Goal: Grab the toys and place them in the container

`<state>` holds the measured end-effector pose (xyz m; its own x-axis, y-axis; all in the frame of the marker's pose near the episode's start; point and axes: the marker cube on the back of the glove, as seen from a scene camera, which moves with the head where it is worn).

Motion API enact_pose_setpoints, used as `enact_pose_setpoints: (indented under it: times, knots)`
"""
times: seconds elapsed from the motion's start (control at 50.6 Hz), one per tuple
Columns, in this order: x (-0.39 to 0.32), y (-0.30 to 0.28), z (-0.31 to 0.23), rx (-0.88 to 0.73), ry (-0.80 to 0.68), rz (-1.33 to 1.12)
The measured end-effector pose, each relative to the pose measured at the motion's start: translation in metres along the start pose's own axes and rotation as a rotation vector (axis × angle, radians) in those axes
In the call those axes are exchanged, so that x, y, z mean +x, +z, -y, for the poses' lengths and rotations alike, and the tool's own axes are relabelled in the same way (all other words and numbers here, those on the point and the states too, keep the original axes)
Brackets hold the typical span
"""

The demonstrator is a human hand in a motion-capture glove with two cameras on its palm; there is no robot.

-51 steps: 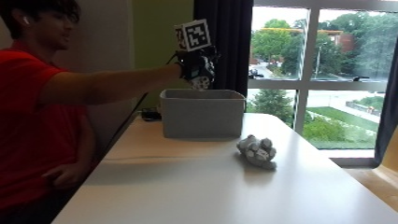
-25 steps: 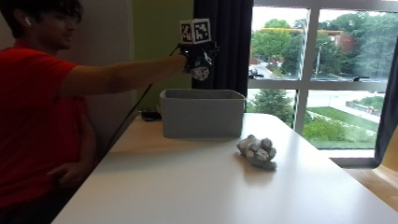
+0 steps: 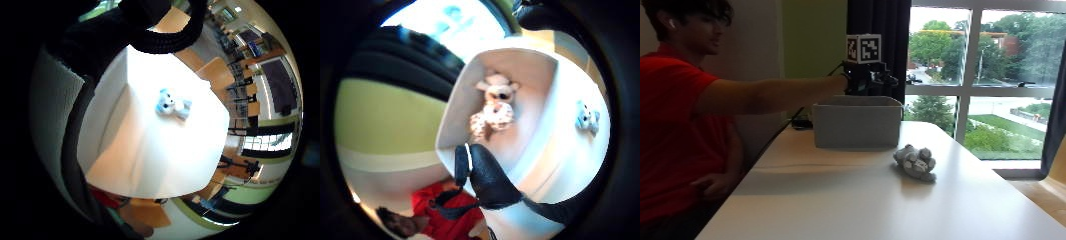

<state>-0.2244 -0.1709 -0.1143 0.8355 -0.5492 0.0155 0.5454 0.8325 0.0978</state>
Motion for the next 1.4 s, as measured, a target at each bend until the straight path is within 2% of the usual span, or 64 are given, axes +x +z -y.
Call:
enact_pose_setpoints:
  times: [0.237, 0.336, 0.454, 0.593, 0.77, 1.067, 1.244, 1.402]
  knots:
    - [0.151, 0.069, -0.035, -0.091, 0.228, -0.08]
    - [0.182, 0.095, -0.034, -0.159, 0.321, -0.147]
    - [0.208, 0.122, -0.026, -0.174, 0.347, -0.205]
    - [0.219, 0.143, -0.004, -0.187, 0.387, -0.22]
    - [0.22, 0.165, 0.02, -0.181, 0.364, -0.235]
    - [0.228, 0.19, 0.022, -0.192, 0.355, -0.146]
    - [0.216, 0.195, 0.021, -0.031, 0.349, -0.066]
    - [0.203, 0.192, 0.012, 0.096, 0.335, -0.149]
